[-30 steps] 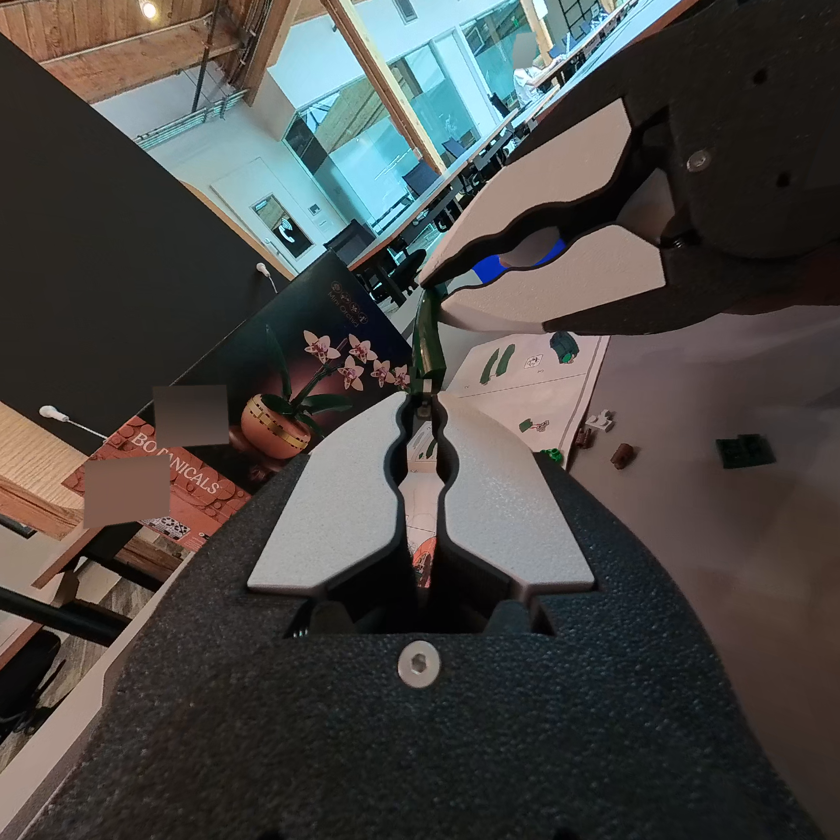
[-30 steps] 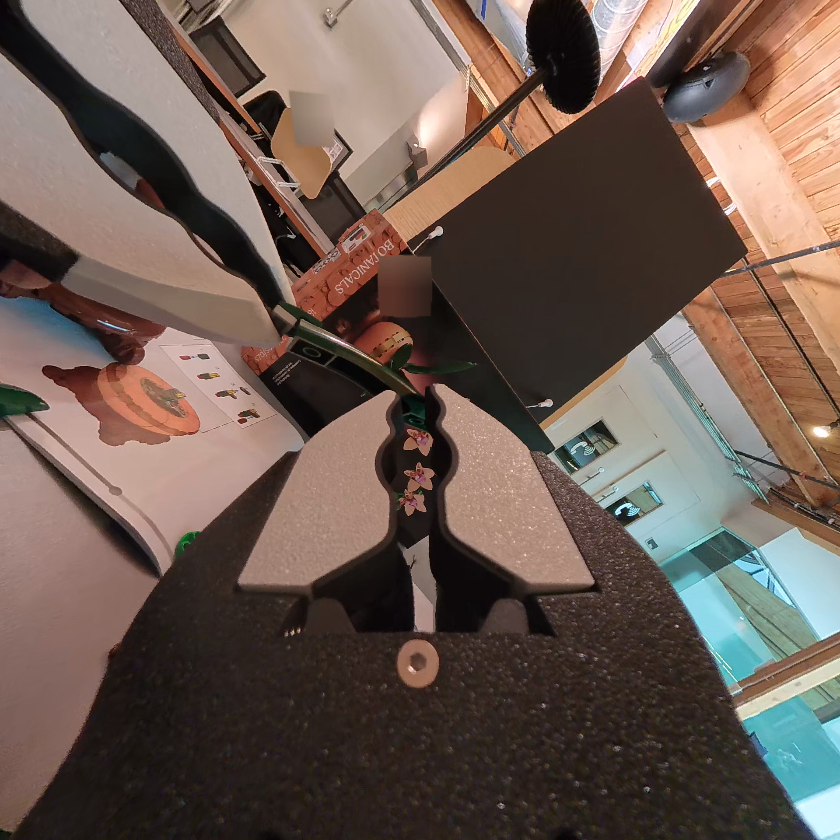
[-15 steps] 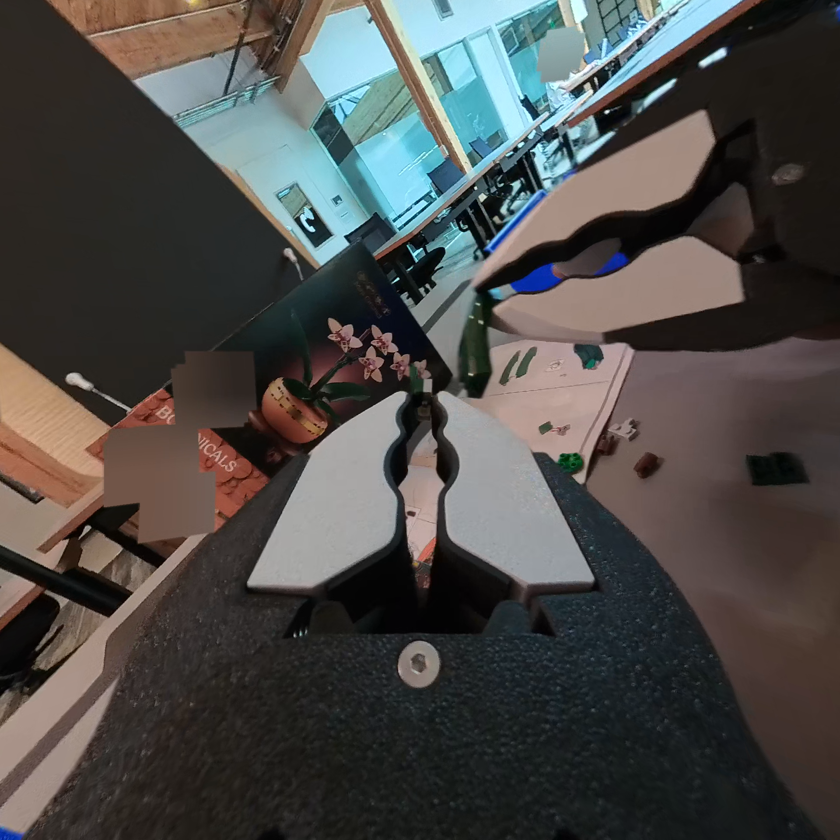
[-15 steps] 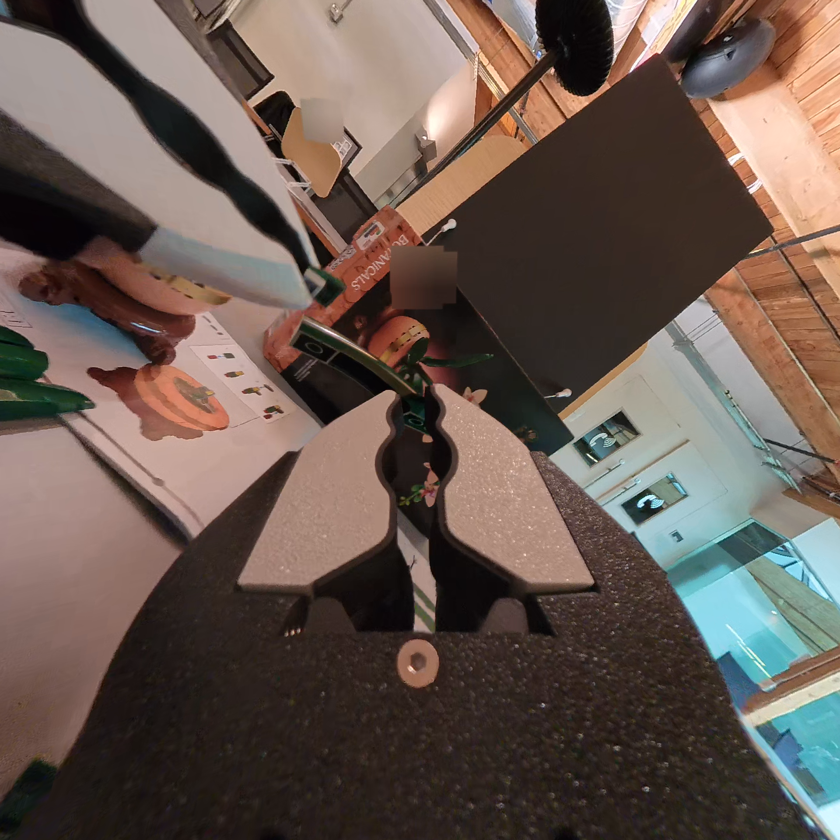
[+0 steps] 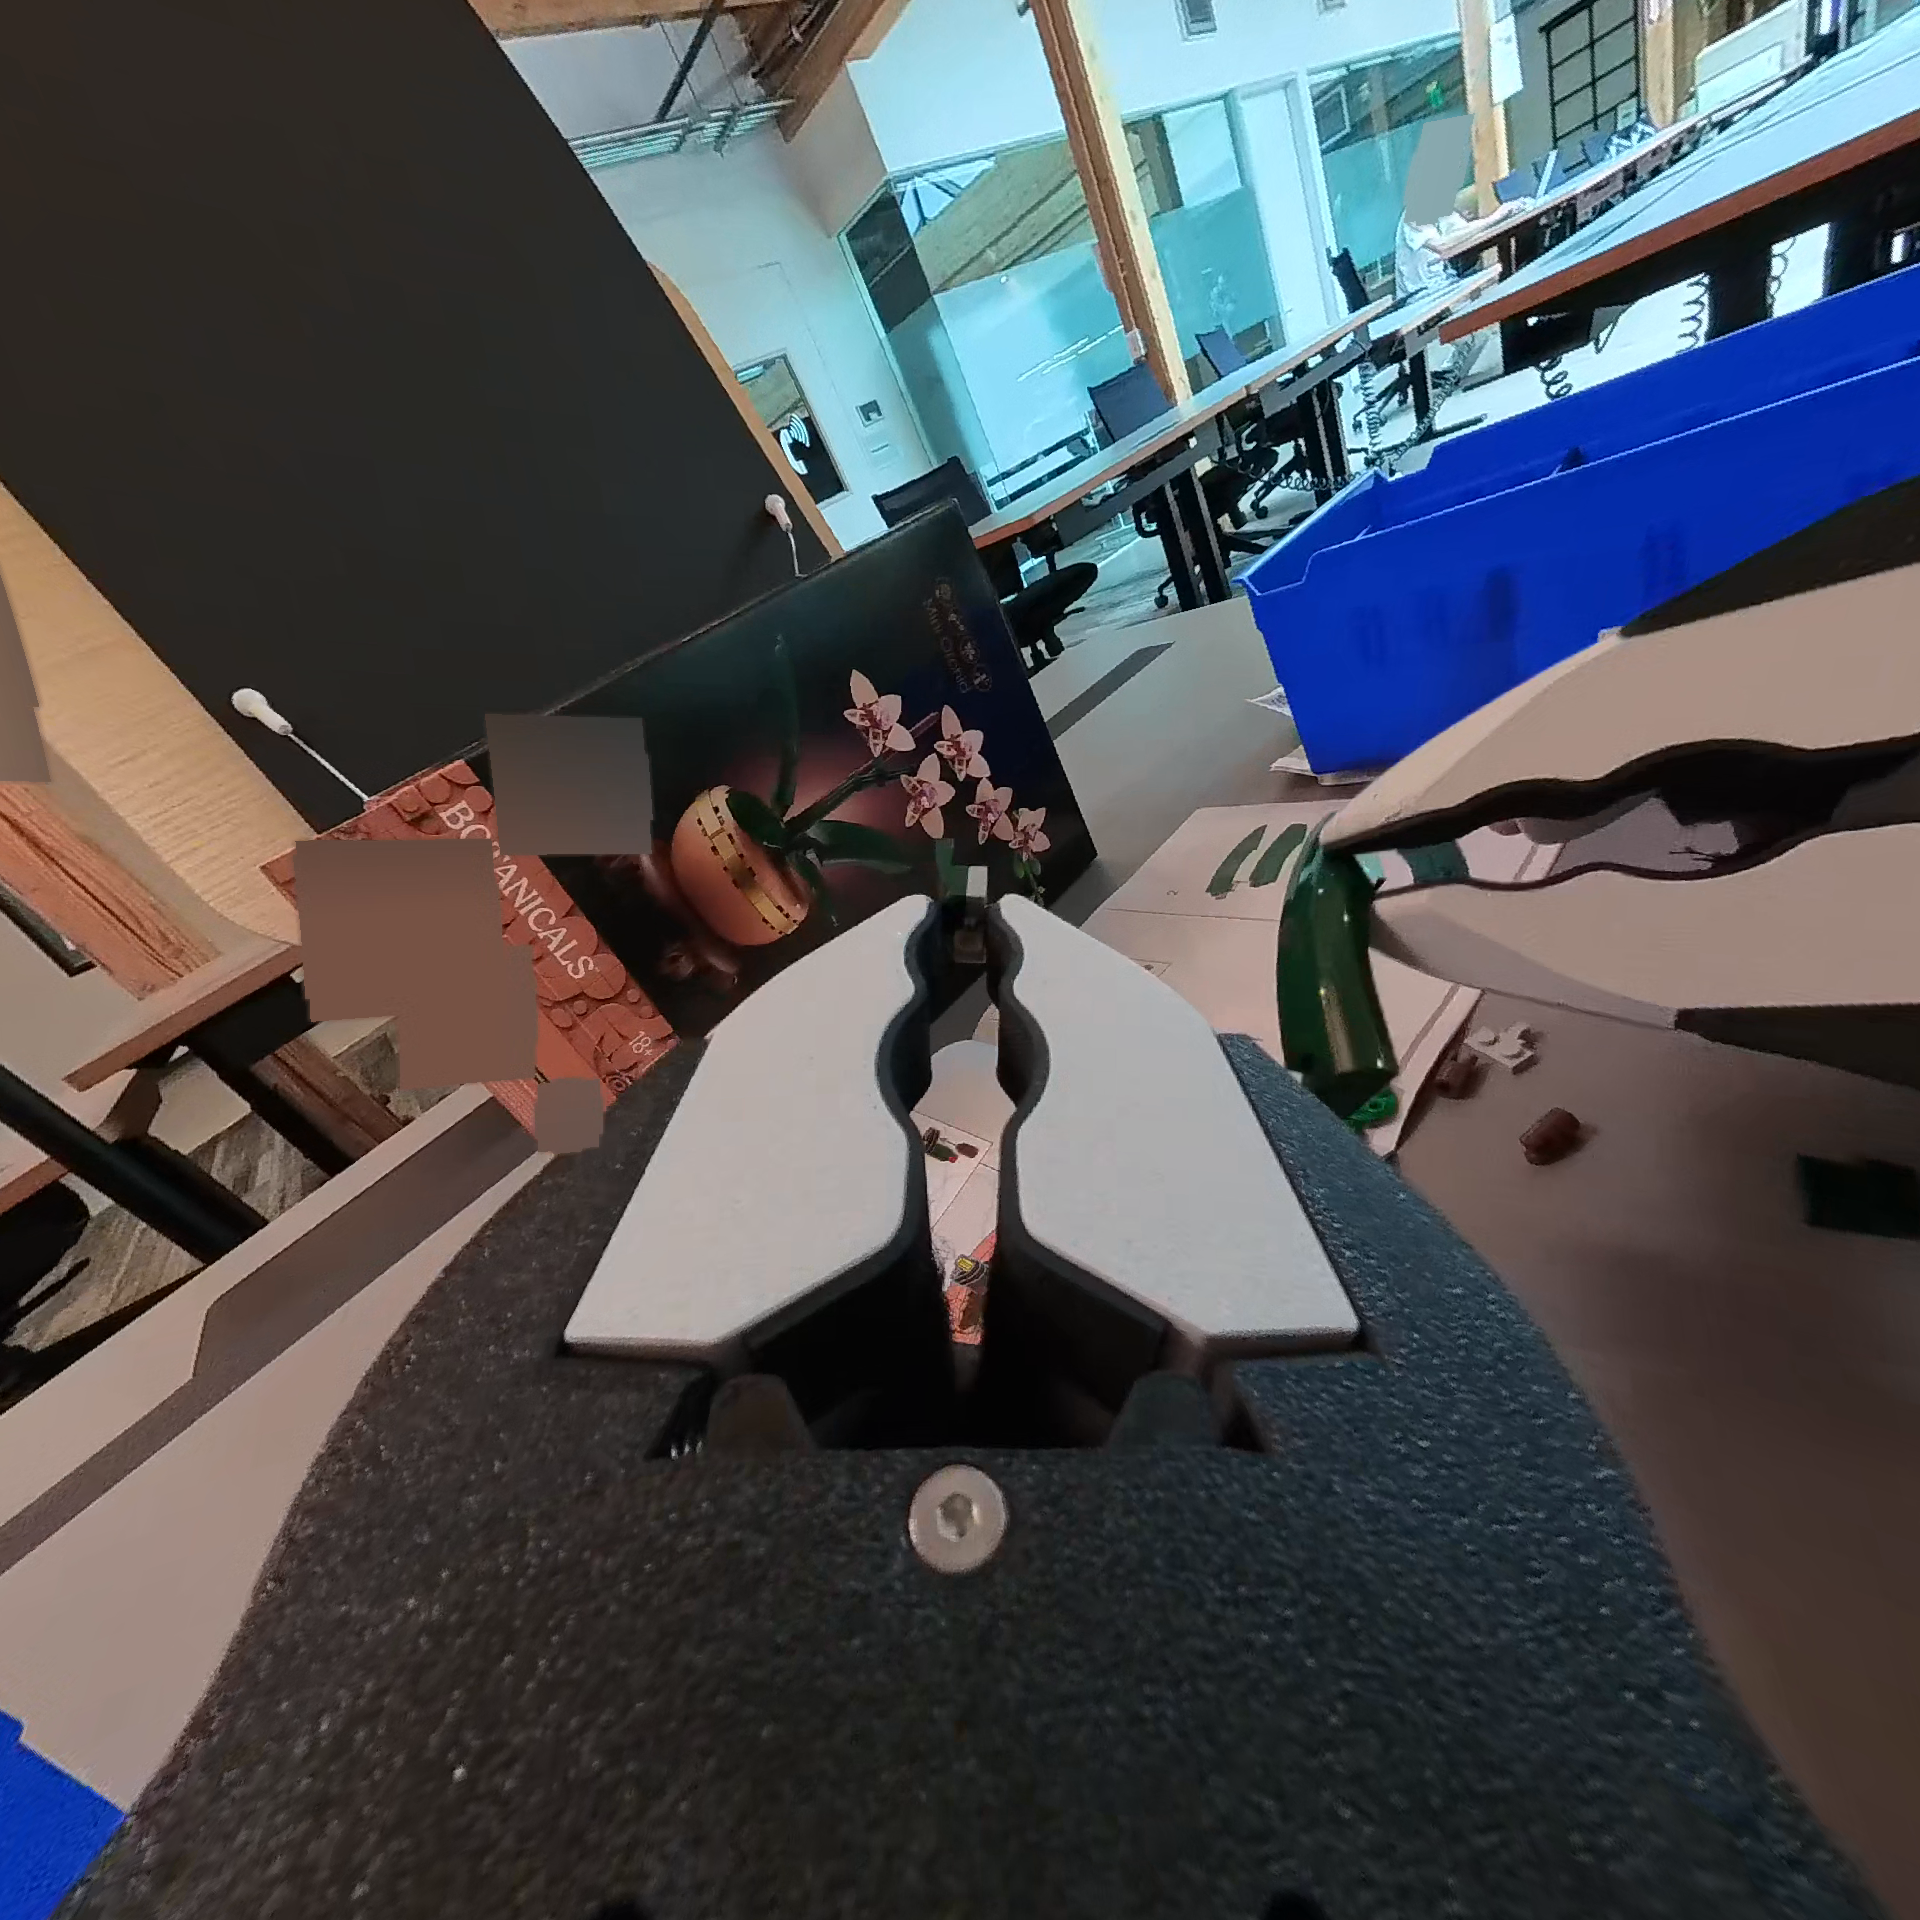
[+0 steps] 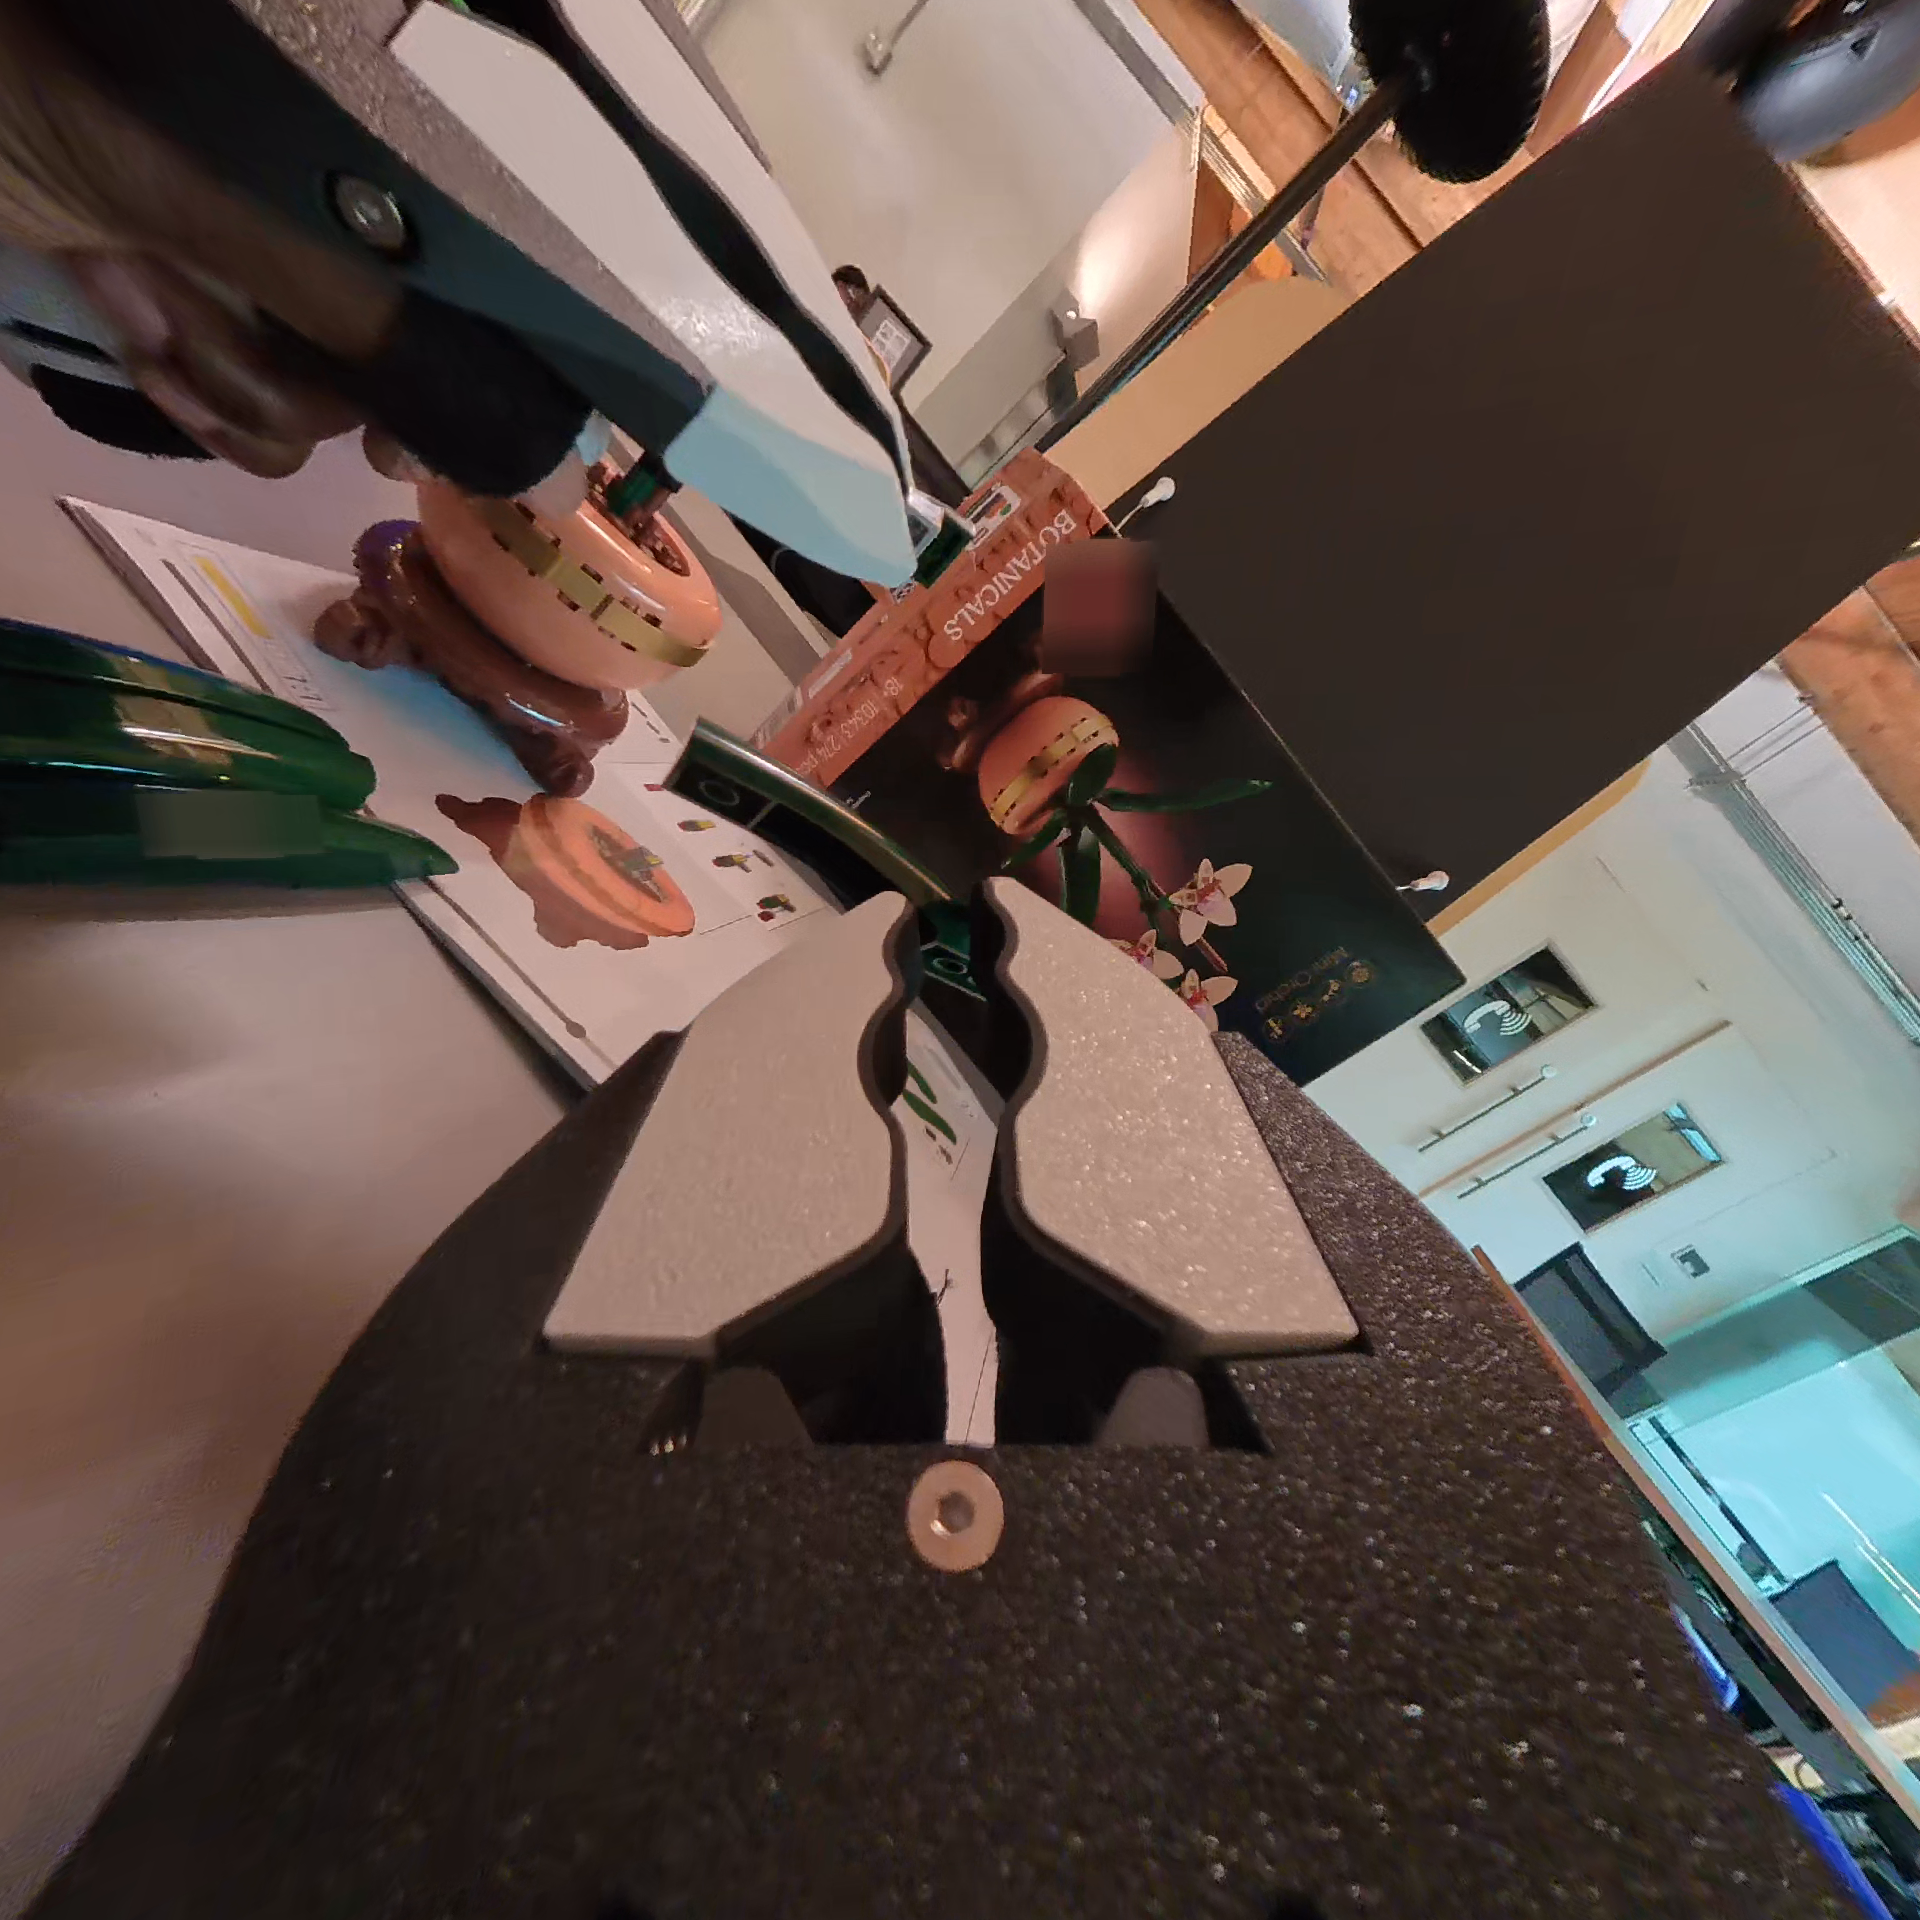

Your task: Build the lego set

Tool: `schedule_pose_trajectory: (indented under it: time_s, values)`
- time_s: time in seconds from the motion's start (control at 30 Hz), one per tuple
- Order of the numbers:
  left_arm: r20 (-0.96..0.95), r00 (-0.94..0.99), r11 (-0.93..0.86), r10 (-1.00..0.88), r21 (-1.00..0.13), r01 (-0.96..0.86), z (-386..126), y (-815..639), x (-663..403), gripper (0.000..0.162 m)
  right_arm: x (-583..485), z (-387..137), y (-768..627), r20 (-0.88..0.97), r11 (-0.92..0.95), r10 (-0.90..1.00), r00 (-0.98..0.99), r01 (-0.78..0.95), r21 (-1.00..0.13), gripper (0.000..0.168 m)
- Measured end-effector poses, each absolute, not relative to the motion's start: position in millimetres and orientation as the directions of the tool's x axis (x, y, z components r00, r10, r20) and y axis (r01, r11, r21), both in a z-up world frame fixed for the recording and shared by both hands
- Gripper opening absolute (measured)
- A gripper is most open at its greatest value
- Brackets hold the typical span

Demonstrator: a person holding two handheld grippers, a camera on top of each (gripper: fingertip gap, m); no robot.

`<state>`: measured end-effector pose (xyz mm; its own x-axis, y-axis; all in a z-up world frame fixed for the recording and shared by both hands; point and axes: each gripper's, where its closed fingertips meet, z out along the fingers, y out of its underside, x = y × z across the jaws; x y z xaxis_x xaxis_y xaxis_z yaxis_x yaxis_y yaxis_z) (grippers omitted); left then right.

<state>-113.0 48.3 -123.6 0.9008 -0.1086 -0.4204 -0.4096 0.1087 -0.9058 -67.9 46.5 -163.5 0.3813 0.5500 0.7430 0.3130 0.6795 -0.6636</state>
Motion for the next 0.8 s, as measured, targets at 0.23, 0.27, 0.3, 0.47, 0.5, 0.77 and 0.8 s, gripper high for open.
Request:
schedule_pose_trajectory:
  time_s: [0.23,0.27,0.3,0.47,0.5,0.77,0.8]
  values:
    - [-0.409,0.903,0.097,-0.134,-0.912,-0.399,-126,50,-111,0.006,-65,-163,49,0.723,0.660,0.570,0.390,0.307,-0.686,0.008]
    - [-0.405,0.904,0.097,-0.138,-0.914,-0.395,-127,49,-110,0.006,-64,-162,51,0.711,0.651,0.579,0.399,0.300,-0.698,0.008]
    - [-0.404,0.904,0.097,-0.141,-0.914,-0.394,-127,49,-109,0.006,-61,-161,53,0.697,0.639,0.588,0.410,0.293,-0.711,0.008]
    - [-0.412,0.892,0.058,-0.185,-0.911,-0.409,-136,50,-104,0.006,-40,-148,71,0.582,0.539,0.651,0.487,0.243,-0.806,0.009]
    - [-0.413,0.890,0.053,-0.195,-0.910,-0.411,-137,50,-101,0.006,-37,-143,77,0.556,0.522,0.666,0.497,0.221,-0.824,0.009]
    - [-0.282,0.921,0.019,-0.270,-0.958,-0.287,-141,51,-81,0.006,-33,-130,75,0.465,0.454,0.730,0.500,0.153,-0.878,0.009]
    - [-0.283,0.922,0.031,-0.264,-0.958,-0.285,-140,50,-80,0.006,-33,-129,74,0.483,0.468,0.722,0.495,0.163,-0.868,0.008]
